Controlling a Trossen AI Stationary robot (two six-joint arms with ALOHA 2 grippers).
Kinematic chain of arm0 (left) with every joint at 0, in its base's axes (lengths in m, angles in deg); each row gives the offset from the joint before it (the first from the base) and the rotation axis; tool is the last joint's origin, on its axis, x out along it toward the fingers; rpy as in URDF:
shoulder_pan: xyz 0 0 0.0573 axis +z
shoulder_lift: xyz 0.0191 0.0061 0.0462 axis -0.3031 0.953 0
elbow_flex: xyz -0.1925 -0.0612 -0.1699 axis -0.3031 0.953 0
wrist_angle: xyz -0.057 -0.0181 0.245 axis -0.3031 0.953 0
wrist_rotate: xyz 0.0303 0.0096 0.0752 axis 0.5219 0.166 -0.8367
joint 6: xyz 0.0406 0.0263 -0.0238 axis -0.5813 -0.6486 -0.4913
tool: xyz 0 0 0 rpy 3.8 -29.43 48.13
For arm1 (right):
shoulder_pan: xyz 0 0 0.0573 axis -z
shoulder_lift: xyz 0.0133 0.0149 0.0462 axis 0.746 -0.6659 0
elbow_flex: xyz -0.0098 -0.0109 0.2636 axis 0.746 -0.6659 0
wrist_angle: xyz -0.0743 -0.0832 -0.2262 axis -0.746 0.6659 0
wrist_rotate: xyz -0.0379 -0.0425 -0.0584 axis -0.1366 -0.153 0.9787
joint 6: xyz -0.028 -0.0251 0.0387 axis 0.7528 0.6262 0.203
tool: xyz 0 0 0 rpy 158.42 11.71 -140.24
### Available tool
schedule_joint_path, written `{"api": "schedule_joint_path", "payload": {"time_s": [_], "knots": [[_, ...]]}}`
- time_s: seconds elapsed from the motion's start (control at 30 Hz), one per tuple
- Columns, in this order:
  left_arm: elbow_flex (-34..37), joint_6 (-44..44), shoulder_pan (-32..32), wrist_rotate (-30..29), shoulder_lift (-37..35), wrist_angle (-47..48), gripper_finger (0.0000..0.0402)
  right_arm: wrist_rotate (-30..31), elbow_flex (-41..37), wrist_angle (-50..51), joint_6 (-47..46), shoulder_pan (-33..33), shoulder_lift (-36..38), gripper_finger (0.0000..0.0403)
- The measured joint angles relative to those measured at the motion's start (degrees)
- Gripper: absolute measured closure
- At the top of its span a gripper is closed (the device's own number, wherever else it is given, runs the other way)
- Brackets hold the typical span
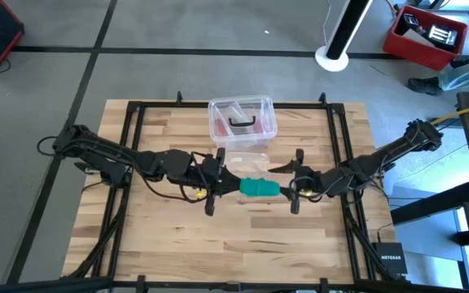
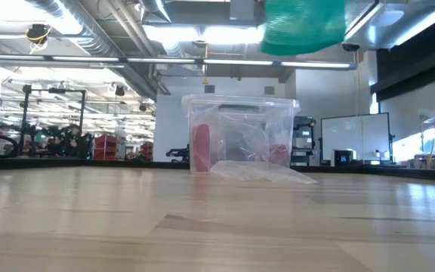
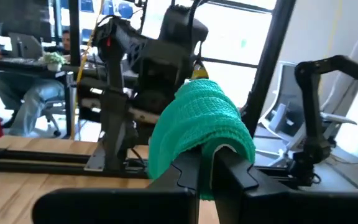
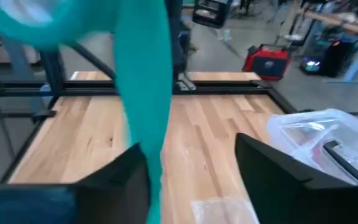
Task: Roll bandage
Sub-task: Roll the green bandage
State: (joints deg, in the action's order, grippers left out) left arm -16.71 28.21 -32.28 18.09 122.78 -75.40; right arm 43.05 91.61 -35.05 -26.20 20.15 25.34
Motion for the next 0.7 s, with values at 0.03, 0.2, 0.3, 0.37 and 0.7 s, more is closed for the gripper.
{"api": "schedule_joint_path", "payload": {"time_s": [0.03, 0.2, 0.3, 0.37, 0.7], "knots": [[0.0, -0.5, 0.0, -0.5, 0.0, -0.1, 0.0386, -0.5, 1.0, 2.5, -1.0, 0.0, 0.2, 0.0174], [0.0, -2.3, 0.1, -2.8, 0.0, -0.9, 0.0386, -1.5, 2.7, 9.6, -4.9, 0.0, 0.3, 0.0155], [0.0, -2.7, 0.1, -2.8, 0.0, -1.5, 0.0386, -1.1, 2.6, 10.5, -5.9, 0.0, 0.1, 0.0160], [0.0, -2.8, 0.4, -2.8, 0.0, -1.4, 0.0386, -1.2, 2.6, 10.4, -5.4, 0.0, 0.0, 0.0165], [0.0, -2.9, 0.4, -2.8, 0.0, -1.7, 0.0386, 2.4, 2.5, 11.0, -4.6, -2.0, -2.3, 0.0185]]}}
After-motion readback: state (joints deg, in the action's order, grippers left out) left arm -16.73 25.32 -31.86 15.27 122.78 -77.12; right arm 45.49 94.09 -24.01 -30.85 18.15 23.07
